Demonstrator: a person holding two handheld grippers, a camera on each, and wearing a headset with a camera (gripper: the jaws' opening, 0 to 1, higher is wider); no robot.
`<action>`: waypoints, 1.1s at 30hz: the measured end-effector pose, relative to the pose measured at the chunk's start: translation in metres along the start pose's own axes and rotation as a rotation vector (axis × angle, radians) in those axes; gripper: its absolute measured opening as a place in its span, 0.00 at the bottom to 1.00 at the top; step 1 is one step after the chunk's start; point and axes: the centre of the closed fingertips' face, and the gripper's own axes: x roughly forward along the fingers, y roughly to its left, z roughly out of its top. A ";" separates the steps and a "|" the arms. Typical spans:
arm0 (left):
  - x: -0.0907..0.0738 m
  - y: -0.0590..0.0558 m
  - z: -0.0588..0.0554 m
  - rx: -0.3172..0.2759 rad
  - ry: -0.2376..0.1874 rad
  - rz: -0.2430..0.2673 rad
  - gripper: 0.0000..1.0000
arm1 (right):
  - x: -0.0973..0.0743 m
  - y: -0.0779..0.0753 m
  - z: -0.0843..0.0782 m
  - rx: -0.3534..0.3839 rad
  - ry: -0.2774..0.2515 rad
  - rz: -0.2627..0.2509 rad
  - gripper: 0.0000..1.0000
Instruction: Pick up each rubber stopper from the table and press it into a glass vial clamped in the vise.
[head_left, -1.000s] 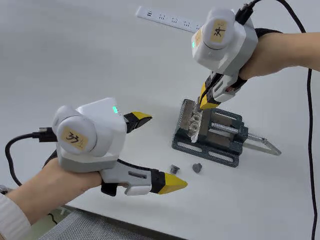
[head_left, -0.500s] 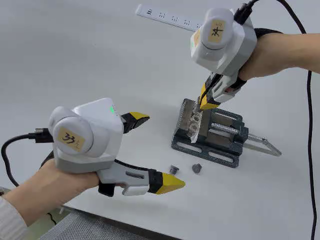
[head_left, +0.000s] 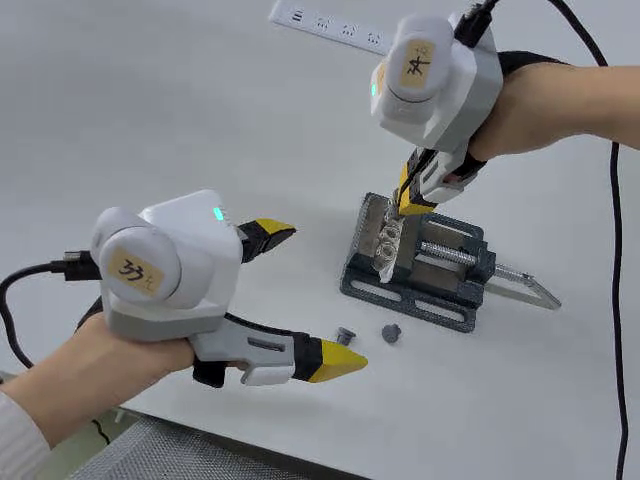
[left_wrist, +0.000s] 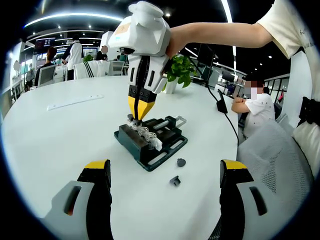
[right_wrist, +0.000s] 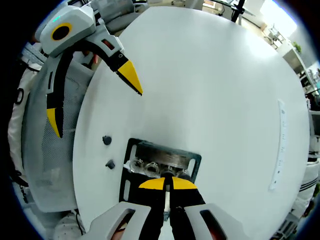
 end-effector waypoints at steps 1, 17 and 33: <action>0.000 0.000 0.000 0.000 -0.001 0.000 0.89 | 0.000 0.000 0.000 -0.002 0.004 -0.001 0.00; 0.001 0.001 -0.001 -0.008 -0.008 -0.002 0.89 | 0.001 -0.002 0.002 0.063 0.024 0.007 0.00; 0.001 0.001 -0.002 -0.015 -0.011 0.003 0.89 | 0.002 -0.001 0.002 0.057 0.025 -0.032 0.00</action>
